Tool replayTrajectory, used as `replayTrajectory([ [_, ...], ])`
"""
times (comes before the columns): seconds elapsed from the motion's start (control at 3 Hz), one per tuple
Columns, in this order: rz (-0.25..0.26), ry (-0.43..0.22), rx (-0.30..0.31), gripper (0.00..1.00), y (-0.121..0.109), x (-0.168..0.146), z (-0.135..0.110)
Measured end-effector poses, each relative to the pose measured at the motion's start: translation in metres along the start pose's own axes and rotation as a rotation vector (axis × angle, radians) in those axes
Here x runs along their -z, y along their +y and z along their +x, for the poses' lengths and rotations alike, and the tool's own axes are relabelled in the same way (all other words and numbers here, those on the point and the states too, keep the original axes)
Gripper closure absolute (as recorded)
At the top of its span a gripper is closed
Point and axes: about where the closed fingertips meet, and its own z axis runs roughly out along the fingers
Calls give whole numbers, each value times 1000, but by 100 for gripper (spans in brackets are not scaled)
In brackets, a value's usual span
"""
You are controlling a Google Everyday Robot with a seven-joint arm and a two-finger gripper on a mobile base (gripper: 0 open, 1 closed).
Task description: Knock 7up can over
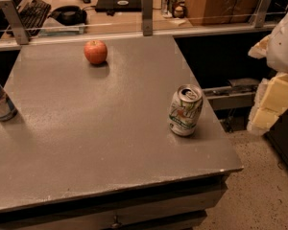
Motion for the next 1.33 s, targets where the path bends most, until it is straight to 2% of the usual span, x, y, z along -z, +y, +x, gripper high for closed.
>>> replayTrajectory([
  [0.33, 0, 0, 0, 0, 0, 0, 0],
  [0.67, -11, -84, -21, 0, 0, -7, 1],
  [1.0, -36, -241, -39, 0, -2, -25, -6],
  [1.33, -52, -418, -42, 0, 1, -46, -23],
])
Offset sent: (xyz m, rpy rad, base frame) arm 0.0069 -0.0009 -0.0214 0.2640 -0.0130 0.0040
